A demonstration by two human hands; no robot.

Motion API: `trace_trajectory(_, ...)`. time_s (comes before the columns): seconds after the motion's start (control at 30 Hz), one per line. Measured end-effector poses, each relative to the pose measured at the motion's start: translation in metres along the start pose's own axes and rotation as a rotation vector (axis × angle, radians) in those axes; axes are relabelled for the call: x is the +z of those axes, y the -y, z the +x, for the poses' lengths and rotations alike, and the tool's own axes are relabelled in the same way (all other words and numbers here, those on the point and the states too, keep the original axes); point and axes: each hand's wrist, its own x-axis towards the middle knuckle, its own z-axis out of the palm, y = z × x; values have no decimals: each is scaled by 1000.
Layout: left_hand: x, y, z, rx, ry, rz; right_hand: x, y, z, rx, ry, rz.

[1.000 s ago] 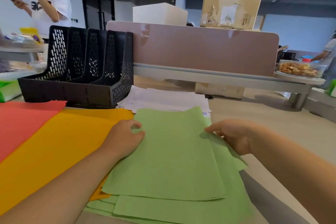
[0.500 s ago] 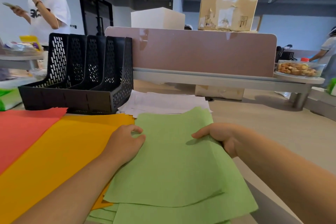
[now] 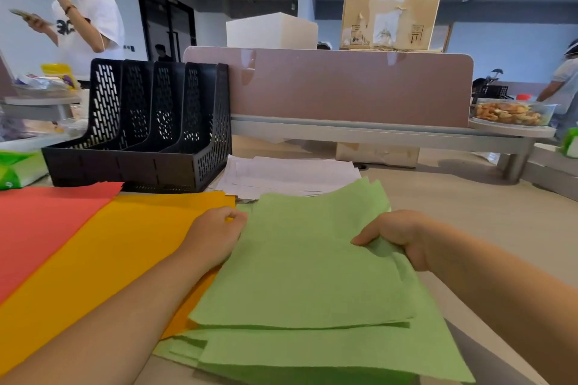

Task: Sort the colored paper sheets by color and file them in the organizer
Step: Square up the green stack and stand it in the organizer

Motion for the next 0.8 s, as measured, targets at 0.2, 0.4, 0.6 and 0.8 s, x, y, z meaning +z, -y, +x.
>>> trace_trajectory(0.2,-3,11,4,87,62,242,-57,-4,-34,82,-56,-42)
trace_trajectory(0.4,3,-15,-6,221,322,807,-81,-40,-52,152,-74,-5)
trace_trajectory(0.6,37,-54,-24,119,439,766,-98,-64,-62,164,-140,40)
trace_trajectory(0.8,81,-101,-40,51,482,543,-125,-80,-76,164,-242,60)
